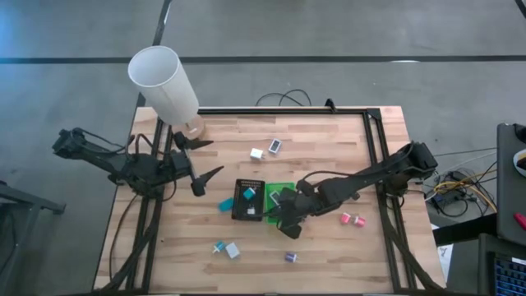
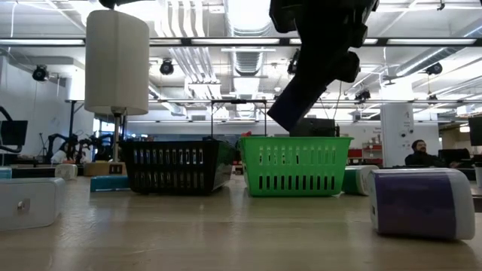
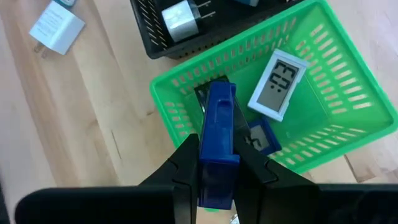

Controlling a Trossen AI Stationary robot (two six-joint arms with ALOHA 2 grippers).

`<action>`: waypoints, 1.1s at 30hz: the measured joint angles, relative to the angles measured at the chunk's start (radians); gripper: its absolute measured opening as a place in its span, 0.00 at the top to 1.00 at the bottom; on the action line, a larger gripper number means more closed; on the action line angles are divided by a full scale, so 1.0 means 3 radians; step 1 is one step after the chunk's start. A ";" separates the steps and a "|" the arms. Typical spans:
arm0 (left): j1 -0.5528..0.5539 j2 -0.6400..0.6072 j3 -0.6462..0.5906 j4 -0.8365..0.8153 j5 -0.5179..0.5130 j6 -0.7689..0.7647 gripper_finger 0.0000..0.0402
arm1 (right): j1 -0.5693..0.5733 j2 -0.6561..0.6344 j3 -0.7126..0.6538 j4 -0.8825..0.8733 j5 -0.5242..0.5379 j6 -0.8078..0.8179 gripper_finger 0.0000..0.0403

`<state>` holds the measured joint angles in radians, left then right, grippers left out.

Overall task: Pick & Place Office items
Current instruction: Put the blue timer into the green bin

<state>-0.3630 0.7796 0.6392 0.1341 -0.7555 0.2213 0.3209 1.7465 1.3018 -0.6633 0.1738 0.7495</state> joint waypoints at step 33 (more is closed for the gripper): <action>0.0003 0.0126 -0.0012 0.0056 0.0012 -0.0516 0.03 | -0.0098 0.0185 -0.0001 0.0136 0.0120 -0.0341 0.66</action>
<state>-0.3622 0.8173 0.6357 0.1510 -0.7521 0.0666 0.2916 1.8019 1.3014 -0.6224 0.2096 0.6472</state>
